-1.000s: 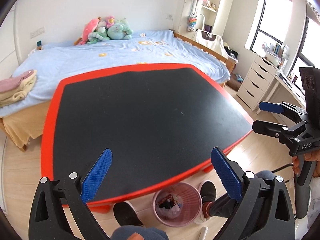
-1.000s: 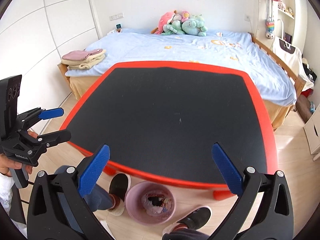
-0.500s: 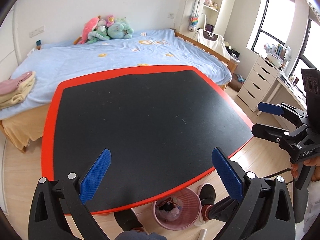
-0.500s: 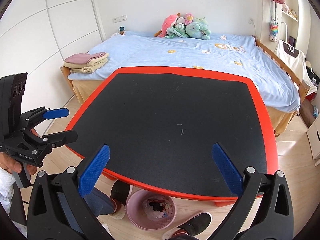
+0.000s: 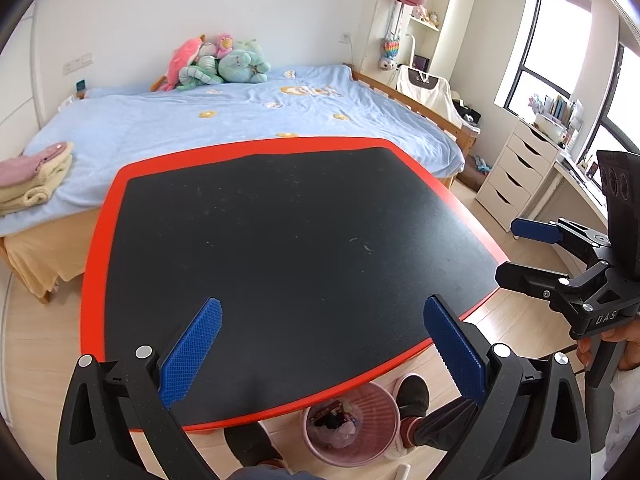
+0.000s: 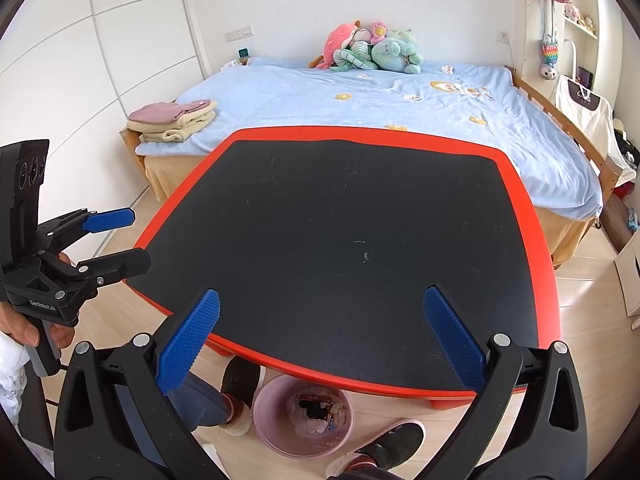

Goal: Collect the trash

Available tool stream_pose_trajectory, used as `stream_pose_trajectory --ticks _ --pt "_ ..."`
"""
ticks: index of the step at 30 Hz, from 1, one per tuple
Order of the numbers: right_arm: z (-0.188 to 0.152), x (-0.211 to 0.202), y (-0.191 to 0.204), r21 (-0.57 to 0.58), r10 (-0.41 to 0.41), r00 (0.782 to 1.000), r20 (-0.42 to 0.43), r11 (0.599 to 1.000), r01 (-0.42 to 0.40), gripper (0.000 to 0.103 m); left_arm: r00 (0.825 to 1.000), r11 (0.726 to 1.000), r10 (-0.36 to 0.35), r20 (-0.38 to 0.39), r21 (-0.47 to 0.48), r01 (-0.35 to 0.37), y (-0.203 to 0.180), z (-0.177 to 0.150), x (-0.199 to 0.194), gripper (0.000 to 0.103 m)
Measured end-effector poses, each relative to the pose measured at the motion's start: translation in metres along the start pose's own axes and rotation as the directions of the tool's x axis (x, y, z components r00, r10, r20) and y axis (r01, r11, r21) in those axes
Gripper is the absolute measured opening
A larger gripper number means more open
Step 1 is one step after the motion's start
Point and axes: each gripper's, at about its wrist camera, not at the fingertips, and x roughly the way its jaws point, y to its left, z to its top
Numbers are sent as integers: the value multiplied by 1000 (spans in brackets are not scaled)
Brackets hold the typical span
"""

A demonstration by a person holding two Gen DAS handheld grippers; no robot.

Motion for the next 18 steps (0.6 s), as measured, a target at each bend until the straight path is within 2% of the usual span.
stream_pose_trajectory --ticks 18 --pt "-3 3 0 0 -2 1000 -4 1000 2 100 1000 1000 1 -10 8 -1 -3 0 4 97"
